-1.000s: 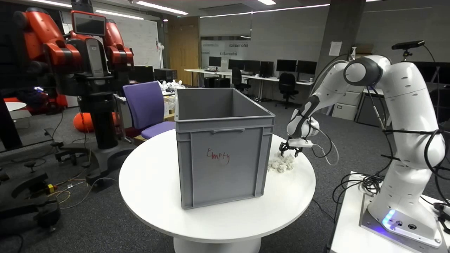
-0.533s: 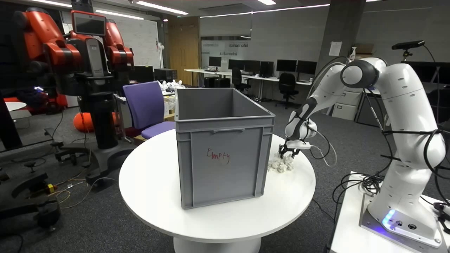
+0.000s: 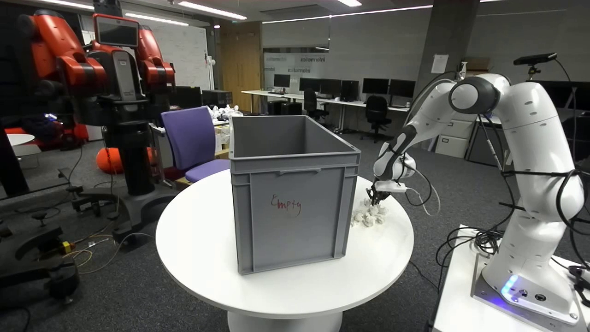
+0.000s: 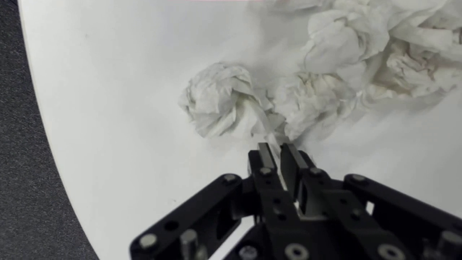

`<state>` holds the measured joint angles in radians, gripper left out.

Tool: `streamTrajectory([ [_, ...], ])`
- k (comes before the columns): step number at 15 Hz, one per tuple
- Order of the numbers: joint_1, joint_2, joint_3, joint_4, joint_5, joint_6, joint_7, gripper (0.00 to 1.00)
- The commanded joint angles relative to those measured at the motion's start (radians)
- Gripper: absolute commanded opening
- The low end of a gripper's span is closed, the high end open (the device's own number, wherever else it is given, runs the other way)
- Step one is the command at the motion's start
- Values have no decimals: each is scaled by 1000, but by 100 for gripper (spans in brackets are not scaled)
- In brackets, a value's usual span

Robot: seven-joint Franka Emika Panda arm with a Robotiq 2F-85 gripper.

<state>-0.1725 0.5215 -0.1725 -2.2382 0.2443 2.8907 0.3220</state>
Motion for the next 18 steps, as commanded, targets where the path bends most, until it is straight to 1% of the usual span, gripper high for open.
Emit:
streamTrajectory([
  [1, -15, -68, 5, -9, 28, -24, -8, 0],
  [3, -16, -89, 3, -8, 37, -30, -4, 0],
  [6, 5, -103, -19, -13, 13, -40, 3, 0],
  [7, 8, -109, -24, -22, 7, -42, 0, 26],
  [8, 10, -114, -27, -28, 1, -46, -4, 27],
  [9, 15, -111, -33, -31, 0, -30, 1, 32],
  [10, 16, -110, -36, -31, -3, -32, 2, 41],
  [12, 20, -95, -46, -19, -5, -27, 10, 55],
  [15, 24, -64, -48, 3, -7, -19, 15, 79],
  [18, 31, -35, -44, 26, -4, -19, 23, 99],
])
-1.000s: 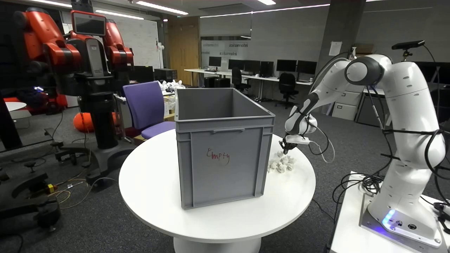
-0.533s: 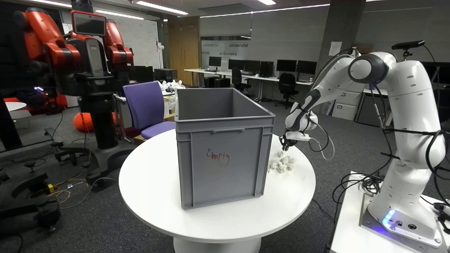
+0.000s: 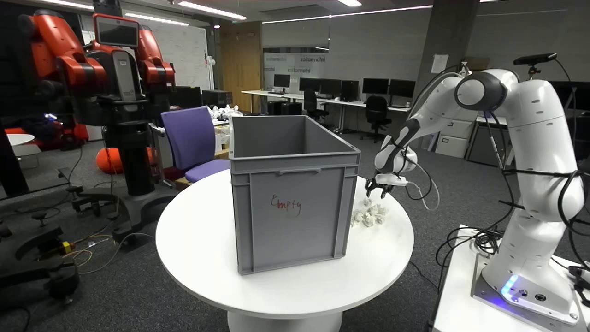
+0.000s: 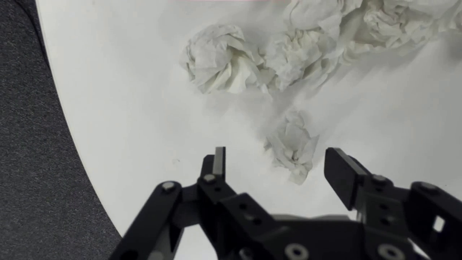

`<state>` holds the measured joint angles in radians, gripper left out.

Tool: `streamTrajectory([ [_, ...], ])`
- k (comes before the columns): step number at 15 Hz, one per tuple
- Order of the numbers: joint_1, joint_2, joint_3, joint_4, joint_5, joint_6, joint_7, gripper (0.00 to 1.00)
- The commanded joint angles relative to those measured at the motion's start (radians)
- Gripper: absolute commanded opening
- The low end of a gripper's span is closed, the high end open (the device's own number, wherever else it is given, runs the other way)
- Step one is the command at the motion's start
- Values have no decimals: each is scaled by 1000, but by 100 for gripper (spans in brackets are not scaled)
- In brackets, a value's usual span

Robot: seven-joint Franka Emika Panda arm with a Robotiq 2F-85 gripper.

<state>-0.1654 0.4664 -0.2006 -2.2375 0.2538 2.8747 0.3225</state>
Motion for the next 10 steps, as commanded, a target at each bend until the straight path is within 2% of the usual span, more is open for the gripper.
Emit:
streamTrajectory([
  [1, 30, 27, -16, 29, -14, 4, 25, 100],
  [10, 84, 133, -53, 152, -20, -5, 97, 100],
])
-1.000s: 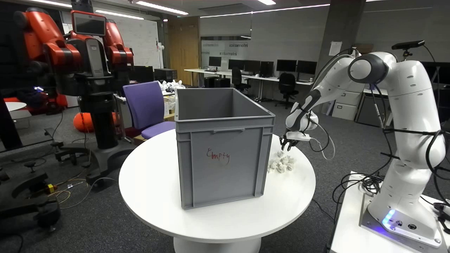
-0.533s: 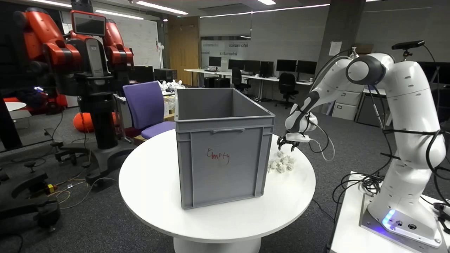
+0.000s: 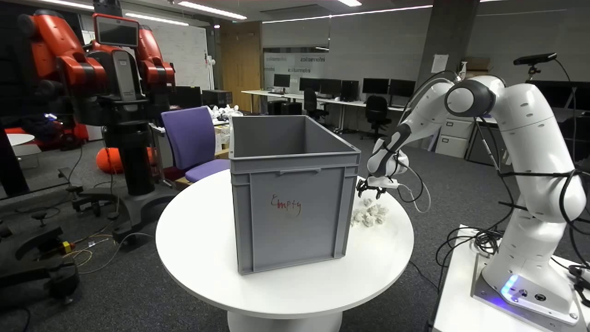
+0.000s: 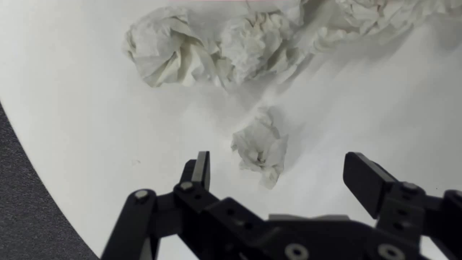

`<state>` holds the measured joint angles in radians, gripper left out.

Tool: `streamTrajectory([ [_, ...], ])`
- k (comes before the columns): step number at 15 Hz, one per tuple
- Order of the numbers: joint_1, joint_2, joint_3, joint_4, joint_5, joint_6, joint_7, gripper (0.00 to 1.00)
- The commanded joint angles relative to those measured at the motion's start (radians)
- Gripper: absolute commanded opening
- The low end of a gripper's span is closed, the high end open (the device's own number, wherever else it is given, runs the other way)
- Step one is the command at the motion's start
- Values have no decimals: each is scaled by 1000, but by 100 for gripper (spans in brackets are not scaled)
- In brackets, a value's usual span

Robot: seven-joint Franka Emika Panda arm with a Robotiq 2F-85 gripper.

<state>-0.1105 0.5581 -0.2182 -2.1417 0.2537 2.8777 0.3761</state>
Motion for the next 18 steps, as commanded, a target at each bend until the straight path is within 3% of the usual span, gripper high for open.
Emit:
streamTrajectory([
  [1, 37, 60, -43, 77, -21, -13, 54, 100],
  [4, 60, 110, -64, 126, -28, -33, 78, 100],
  [5, 66, 121, -69, 135, -28, -37, 83, 93],
  [6, 69, 128, -70, 142, -27, -38, 83, 74],
  [14, 66, 99, -70, 136, -16, -43, 72, 15],
  [16, 51, 68, -64, 129, -7, -45, 64, 1],
  [18, 32, 29, -54, 122, 1, -55, 53, 0],
])
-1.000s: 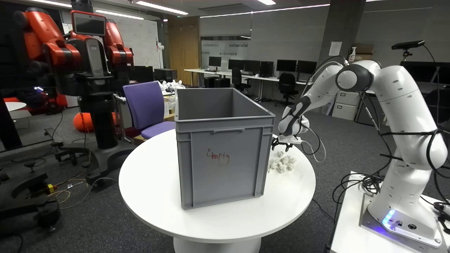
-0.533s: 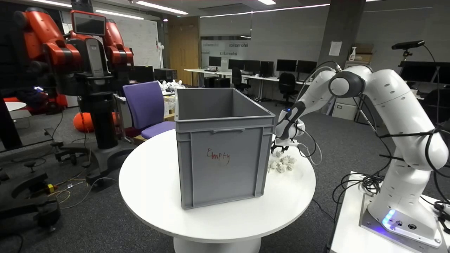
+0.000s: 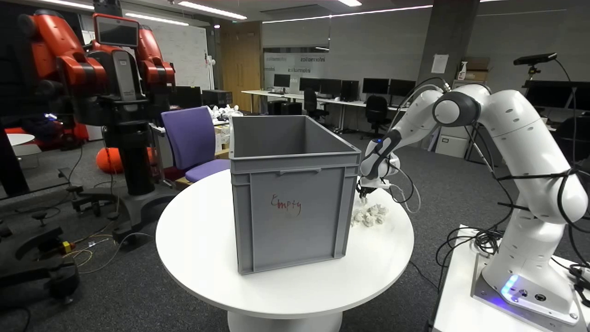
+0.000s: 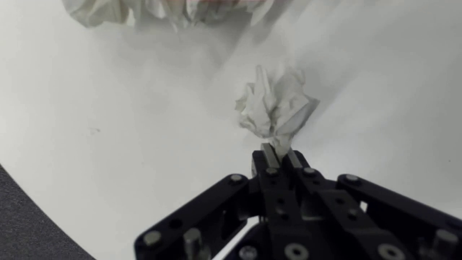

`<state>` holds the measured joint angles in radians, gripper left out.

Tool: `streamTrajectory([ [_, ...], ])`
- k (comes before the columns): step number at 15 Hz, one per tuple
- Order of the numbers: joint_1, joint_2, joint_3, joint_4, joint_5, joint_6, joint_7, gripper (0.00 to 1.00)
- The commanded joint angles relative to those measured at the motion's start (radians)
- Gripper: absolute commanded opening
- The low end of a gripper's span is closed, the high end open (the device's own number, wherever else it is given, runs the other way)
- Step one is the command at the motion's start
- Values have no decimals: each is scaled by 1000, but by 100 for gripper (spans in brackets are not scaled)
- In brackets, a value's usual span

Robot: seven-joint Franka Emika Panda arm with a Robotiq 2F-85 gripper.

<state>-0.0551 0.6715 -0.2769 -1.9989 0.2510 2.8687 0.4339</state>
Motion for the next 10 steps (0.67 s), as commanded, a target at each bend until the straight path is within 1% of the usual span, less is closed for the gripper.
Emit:
streamTrajectory([
  [1, -27, -96, 6, -19, 5, -47, -5, 0],
  [6, -60, -205, 20, -30, 20, -82, -7, 0],
  [10, -66, -366, 16, -78, 32, -85, 5, 0],
])
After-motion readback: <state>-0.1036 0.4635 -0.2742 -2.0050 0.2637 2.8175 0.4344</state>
